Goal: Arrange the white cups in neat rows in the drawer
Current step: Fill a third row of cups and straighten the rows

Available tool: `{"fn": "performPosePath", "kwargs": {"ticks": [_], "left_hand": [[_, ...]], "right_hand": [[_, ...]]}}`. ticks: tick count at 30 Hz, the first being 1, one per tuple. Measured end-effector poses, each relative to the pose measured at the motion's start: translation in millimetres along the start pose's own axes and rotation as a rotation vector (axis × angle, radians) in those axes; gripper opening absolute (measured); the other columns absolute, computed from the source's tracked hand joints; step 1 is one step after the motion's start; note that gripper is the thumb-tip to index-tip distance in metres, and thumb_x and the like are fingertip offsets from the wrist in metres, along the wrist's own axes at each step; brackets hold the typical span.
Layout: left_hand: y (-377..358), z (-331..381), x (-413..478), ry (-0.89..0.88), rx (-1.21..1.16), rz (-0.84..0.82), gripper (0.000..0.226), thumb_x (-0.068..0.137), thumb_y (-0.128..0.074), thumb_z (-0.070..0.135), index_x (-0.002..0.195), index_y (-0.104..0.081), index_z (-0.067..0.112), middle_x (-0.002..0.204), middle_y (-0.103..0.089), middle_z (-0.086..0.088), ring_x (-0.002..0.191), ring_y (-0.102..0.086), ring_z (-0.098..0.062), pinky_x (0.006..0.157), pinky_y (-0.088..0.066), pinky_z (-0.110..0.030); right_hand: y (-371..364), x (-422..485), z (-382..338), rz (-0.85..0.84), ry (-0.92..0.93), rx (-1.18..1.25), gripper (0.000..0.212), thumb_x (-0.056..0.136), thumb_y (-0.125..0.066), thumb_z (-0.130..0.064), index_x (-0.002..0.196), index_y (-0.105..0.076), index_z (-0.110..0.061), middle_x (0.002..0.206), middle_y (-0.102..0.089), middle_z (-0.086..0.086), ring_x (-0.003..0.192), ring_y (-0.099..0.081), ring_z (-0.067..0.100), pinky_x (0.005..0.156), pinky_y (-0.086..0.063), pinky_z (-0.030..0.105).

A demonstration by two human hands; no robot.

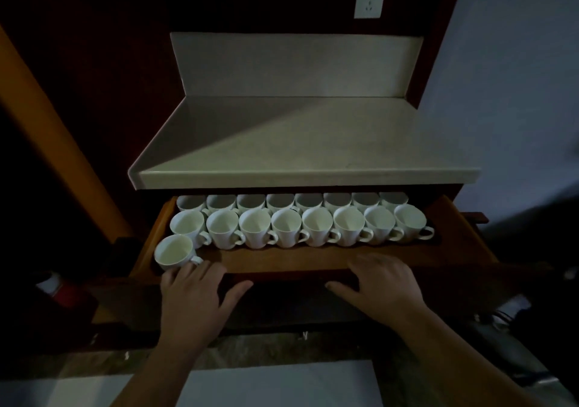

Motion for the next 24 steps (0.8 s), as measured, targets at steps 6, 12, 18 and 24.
{"fn": "performPosePath", "kwargs": {"ticks": [6,12,18,24], "left_hand": [[-19,-3,57,0.006,0.004,-0.005,0.057,0.09,-0.033,0.08,0.087,-0.064,0.032,0.083,-0.065,0.012,0.088,-0.059,-0.016,0.086,-0.035,-0.041],[-35,-7,98,-0.016,-0.021,-0.001,0.056,0.091,-0.035,0.08,0.09,-0.063,0.032,0.085,-0.065,0.011,0.09,-0.059,-0.018,0.085,-0.035,-0.042],[-41,-10,118,0.011,-0.028,-0.029,0.058,0.09,-0.036,0.079,0.09,-0.065,0.029,0.087,-0.066,0.009,0.093,-0.059,-0.019,0.086,-0.034,-0.043],[-34,-19,105,0.143,-0.297,0.024,0.049,0.09,-0.055,0.068,0.115,-0.066,0.027,0.132,-0.056,-0.001,0.131,-0.046,-0.027,0.109,-0.037,-0.051]], "right_hand": [[-1,56,10,0.002,-0.023,0.014,0.054,0.085,-0.047,-0.08,0.115,-0.065,-0.038,0.107,-0.071,-0.015,0.1,-0.066,0.008,0.081,-0.05,0.027],[-4,98,15,0.021,-0.036,-0.005,0.051,0.086,-0.049,-0.078,0.105,-0.066,-0.033,0.102,-0.071,-0.011,0.099,-0.067,0.013,0.079,-0.049,0.03],[-17,123,28,-0.009,-0.098,-0.031,0.066,0.079,-0.029,-0.088,0.096,-0.065,-0.036,0.096,-0.068,-0.014,0.093,-0.066,0.011,0.079,-0.052,0.03],[-15,107,31,0.088,-0.221,0.196,0.054,0.089,-0.057,-0.068,0.132,-0.056,-0.034,0.134,-0.053,-0.008,0.129,-0.045,0.016,0.113,-0.034,0.039]]}}
Point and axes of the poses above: each hand's wrist, its own x-axis towards the middle knuckle, its own y-axis out of the back of the hand, z = x × y, the point moved 4 cm from there along x, towards the middle knuckle
